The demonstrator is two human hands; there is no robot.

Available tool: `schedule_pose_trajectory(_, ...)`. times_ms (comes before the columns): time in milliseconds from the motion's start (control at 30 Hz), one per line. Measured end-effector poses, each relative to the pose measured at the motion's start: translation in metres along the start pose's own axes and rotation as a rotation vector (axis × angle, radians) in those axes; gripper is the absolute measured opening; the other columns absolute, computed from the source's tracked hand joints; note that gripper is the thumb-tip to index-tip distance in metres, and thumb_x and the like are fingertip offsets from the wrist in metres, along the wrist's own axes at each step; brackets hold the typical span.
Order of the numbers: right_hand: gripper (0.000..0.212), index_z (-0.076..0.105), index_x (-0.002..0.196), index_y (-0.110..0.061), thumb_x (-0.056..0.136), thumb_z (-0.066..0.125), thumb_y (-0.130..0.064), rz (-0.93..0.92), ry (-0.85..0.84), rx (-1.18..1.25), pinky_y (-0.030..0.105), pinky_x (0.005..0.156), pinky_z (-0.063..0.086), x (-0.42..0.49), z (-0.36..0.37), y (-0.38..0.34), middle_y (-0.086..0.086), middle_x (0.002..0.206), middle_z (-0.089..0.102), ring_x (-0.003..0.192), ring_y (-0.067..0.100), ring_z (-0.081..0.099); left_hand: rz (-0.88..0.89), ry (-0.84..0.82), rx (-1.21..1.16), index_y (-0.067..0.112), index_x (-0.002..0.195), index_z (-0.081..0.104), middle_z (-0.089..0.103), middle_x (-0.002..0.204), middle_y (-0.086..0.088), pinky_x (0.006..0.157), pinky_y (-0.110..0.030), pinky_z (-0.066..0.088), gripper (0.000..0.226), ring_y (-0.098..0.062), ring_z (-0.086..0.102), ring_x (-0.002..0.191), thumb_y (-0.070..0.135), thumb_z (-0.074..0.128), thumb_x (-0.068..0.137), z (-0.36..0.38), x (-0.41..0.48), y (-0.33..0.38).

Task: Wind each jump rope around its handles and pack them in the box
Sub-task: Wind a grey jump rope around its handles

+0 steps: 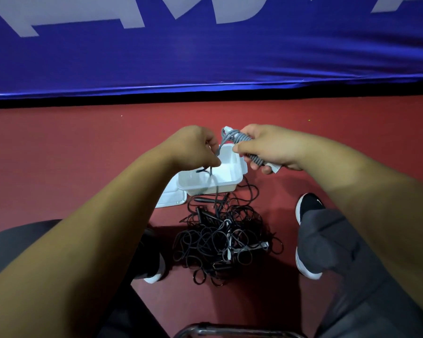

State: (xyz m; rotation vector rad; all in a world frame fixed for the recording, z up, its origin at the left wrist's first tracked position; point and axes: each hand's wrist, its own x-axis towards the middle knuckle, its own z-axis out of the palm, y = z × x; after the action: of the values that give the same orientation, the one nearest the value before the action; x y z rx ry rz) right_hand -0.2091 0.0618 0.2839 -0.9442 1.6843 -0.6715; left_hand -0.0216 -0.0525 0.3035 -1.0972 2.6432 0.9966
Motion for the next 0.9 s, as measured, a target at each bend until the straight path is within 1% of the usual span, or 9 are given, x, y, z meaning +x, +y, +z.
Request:
schedule_pose_trajectory(133,0.025,0.062,0.126,-0.016,0.103,0.067,-0.023,-0.024,-0.006,0.185,0.027,0.047,0.038,-0.003,0.006,-0.007,0.009,0.087,0.058,0.063,0.019,0.055,-0.15,-0.018,-0.398,0.0,0.096,0.075,0.062,0.061,-0.012,0.067,-0.036,0.065,0.014,-0.021,0.06,0.053,0.014,0.073,0.095,0.009,0.002,-0.003)
schedule_pose_trajectory(267,0.024,0.067,0.122,-0.022,0.103,0.07,-0.037,-0.068,0.027,0.408,0.024,0.049,0.035,-0.003,0.002,-0.012,0.007,0.088,0.058,0.06,0.016,0.055,-0.056,0.041,-0.606,0.002,0.105,0.077,0.057,0.061,0.001,0.061,-0.026,0.053,0.028,-0.012,0.051,0.055,0.028,0.066,0.104,0.005,0.002,0.002)
schedule_pose_trajectory(333,0.036,0.067,0.122,-0.024,0.1,0.069,-0.052,-0.084,0.044,0.515,0.022,0.05,0.03,-0.004,0.0,-0.015,0.005,0.086,0.057,0.06,0.015,0.051,0.034,0.071,-0.679,0.008,0.101,0.08,0.067,0.072,0.002,0.068,-0.026,0.047,0.029,-0.011,0.054,0.065,0.034,0.067,0.103,0.001,0.002,0.003)
schedule_pose_trajectory(433,0.058,0.063,0.129,-0.023,0.096,0.061,-0.071,-0.087,0.066,0.562,0.023,0.051,0.025,-0.006,0.0,-0.02,0.002,0.081,0.055,0.058,0.014,0.047,0.145,0.137,-0.854,0.015,0.097,0.08,0.077,0.097,-0.002,0.09,-0.032,0.05,0.023,-0.012,0.065,0.088,0.033,0.066,0.102,-0.001,0.002,0.004)
schedule_pose_trajectory(533,0.061,0.063,0.119,-0.028,0.092,0.053,-0.082,-0.052,0.064,0.574,0.022,0.047,0.024,-0.006,0.001,-0.023,-0.001,0.076,0.053,0.056,0.012,0.044,0.222,0.171,-0.971,0.011,0.103,0.075,0.077,0.106,-0.008,0.097,-0.03,0.053,0.023,-0.016,0.071,0.101,0.026,0.058,0.107,0.0,0.001,0.008)
schedule_pose_trajectory(600,0.062,0.065,0.115,-0.029,0.09,0.052,-0.085,-0.037,0.06,0.595,0.021,0.045,0.026,-0.007,0.001,-0.024,-0.001,0.076,0.053,0.055,0.012,0.043,0.24,0.141,-1.039,0.009,0.106,0.07,0.074,0.094,-0.008,0.094,-0.036,0.056,0.024,-0.022,0.071,0.09,0.024,0.052,0.11,0.001,-0.001,0.013)
schedule_pose_trajectory(700,0.06,0.068,0.117,-0.031,0.091,0.054,-0.083,-0.04,0.06,0.616,0.022,0.045,0.026,-0.008,-0.001,-0.027,-0.001,0.076,0.054,0.055,0.013,0.044,0.232,0.105,-1.174,0.012,0.1,0.065,0.043,0.065,-0.001,0.086,-0.042,0.057,0.025,-0.02,0.048,0.063,0.027,0.049,0.112,0.003,-0.004,0.021)
schedule_pose_trajectory(767,0.059,0.068,0.116,-0.03,0.09,0.058,-0.082,-0.044,0.054,0.613,0.022,0.046,0.026,-0.01,-0.003,-0.029,0.0,0.076,0.054,0.055,0.013,0.045,0.201,0.136,-1.195,0.012,0.096,0.064,0.028,0.059,0.0,0.082,-0.04,0.057,0.029,-0.018,0.038,0.059,0.031,0.049,0.112,0.002,-0.004,0.025)
schedule_pose_trajectory(900,0.051,0.068,0.113,-0.029,0.095,0.058,-0.075,-0.067,0.043,0.591,0.022,0.045,0.029,-0.015,-0.009,-0.032,0.001,0.076,0.055,0.054,0.015,0.046,0.129,0.156,-1.217,0.006,0.093,0.07,0.016,0.057,-0.003,0.08,-0.041,0.058,0.038,-0.018,0.037,0.056,0.033,0.05,0.11,-0.001,-0.004,0.025)
